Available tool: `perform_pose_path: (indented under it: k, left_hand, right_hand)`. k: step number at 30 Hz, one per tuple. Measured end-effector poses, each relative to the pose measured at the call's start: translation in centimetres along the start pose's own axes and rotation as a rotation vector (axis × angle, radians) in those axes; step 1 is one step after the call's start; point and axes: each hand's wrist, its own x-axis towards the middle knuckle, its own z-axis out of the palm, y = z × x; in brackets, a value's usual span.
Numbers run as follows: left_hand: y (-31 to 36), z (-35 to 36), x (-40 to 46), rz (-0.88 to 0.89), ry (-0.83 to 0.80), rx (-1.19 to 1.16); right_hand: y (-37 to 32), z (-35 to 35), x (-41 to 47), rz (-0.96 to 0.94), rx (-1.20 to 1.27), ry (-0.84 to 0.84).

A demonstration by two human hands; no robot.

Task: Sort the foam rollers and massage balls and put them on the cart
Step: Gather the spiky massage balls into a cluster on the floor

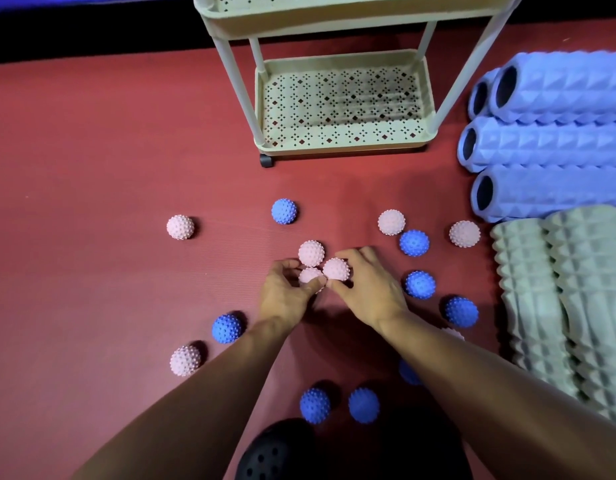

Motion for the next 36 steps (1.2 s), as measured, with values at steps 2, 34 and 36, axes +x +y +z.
perform_pose_path:
  k: [2, 34, 36]
  left_hand:
    - [-0.1, 0.0, 0.0, 0.014, -0.014, 0.020]
    - [-3.8, -11.4, -1.5, 0.041, 0.002, 0.478]
    - [-2.9, -10.5, -1.5, 0.015, 0.020, 0.323]
  right_hand:
    - [-0.1, -0.1, 0.1, -0.009, 0.012, -0.003]
    - [7.0, -5.2, -3.4, 0.156, -0.149, 0.165]
    - [6.6, -5.2, -3.6, 0.118, -0.067, 0.213]
